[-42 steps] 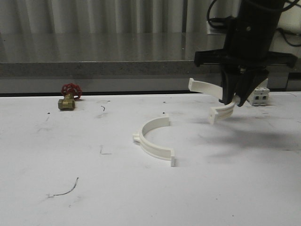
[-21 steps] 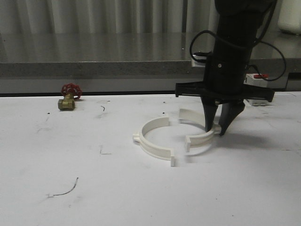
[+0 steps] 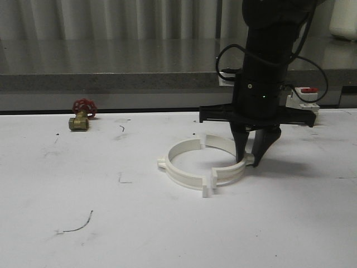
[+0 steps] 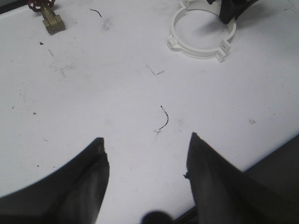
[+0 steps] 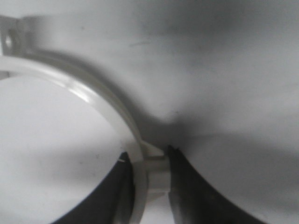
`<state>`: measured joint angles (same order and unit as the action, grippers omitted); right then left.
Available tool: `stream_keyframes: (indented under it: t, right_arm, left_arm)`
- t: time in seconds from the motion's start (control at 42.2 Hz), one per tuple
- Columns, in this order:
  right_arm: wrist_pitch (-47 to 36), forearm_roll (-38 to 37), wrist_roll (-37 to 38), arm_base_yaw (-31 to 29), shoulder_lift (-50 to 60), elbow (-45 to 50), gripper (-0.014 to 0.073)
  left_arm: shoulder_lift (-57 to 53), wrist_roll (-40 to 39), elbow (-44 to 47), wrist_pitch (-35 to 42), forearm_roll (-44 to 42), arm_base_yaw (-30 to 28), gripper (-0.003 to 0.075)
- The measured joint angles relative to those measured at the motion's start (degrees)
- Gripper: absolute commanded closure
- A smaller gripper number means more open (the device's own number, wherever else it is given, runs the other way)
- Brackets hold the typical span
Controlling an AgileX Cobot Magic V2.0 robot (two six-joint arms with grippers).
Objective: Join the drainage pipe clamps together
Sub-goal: 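Lower the held half and press its ends against the placed half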
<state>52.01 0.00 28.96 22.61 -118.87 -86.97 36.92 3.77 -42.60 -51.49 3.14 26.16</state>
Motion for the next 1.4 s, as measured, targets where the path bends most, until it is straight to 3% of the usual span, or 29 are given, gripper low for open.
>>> stream_keyframes:
  t: [1.398]
  right_arm:
    - [0.96, -0.45, 0.43, 1.02, -0.71, -0.62, 0.0410]
  left_arm:
    - [0.00, 0.00, 0.00, 0.00, 0.00, 0.00, 0.0358]
